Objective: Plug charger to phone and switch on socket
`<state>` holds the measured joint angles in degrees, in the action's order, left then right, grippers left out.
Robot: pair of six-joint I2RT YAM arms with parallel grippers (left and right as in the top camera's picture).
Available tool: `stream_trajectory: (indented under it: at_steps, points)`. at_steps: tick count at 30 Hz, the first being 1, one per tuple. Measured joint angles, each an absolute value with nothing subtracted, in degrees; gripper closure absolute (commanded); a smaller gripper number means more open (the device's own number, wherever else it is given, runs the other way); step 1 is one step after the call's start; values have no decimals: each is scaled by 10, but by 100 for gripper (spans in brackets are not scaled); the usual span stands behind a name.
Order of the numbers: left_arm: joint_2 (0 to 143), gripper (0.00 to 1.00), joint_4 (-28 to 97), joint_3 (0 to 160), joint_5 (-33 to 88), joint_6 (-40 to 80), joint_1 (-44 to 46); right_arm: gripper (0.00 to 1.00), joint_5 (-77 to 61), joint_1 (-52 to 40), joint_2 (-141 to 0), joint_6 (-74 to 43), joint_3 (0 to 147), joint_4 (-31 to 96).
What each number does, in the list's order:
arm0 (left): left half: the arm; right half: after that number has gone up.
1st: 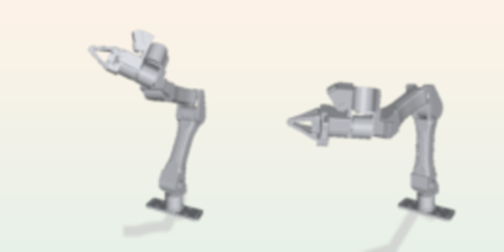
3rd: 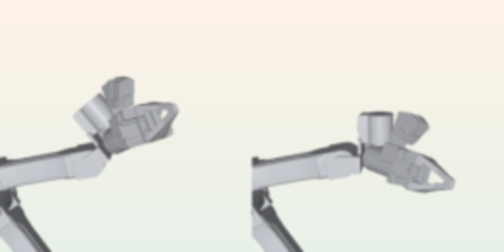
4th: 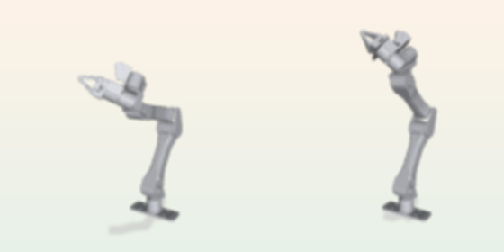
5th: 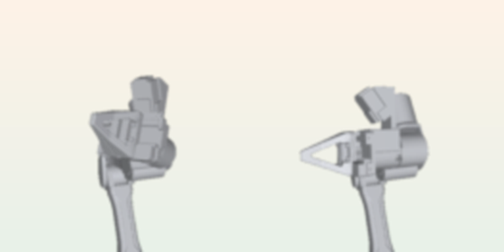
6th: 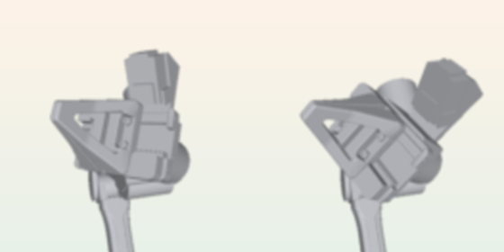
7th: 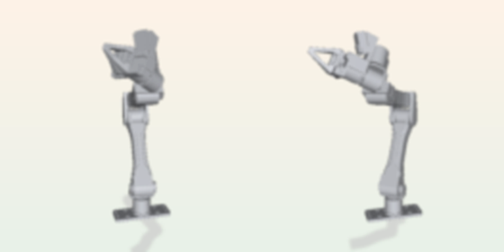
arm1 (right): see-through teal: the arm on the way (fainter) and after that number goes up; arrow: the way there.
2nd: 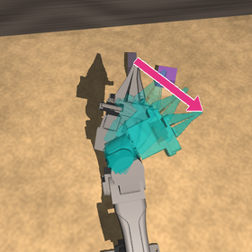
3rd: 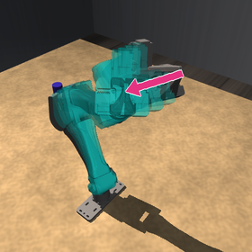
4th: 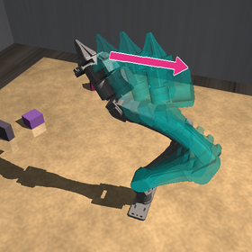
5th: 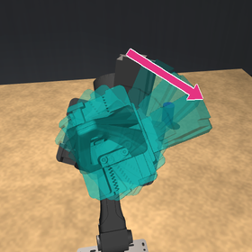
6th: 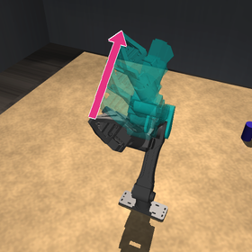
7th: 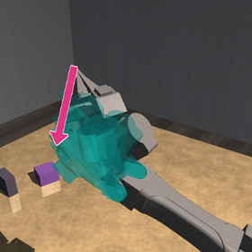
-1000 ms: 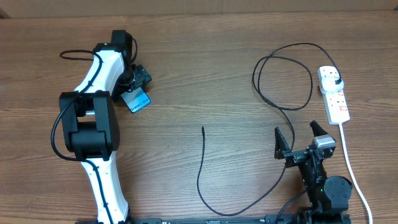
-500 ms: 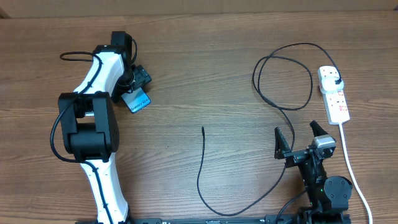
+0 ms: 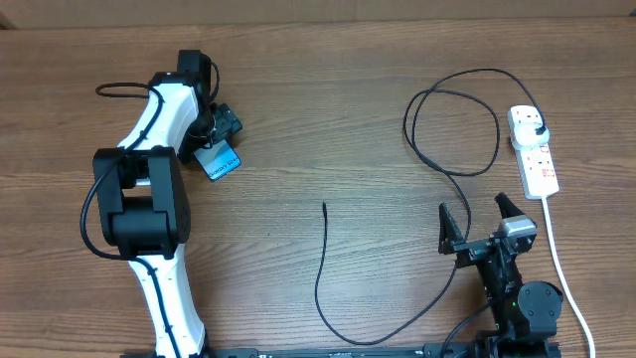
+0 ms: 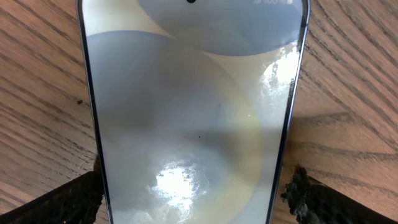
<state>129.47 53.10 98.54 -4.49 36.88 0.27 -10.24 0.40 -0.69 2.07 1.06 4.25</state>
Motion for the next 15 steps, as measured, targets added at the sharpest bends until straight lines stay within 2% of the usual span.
stream_trajectory:
  at_steps: [15]
  points:
    - [1295, 0, 531, 985, -45, 369, 3, 0, -102, 4, -7, 21, 11, 43]
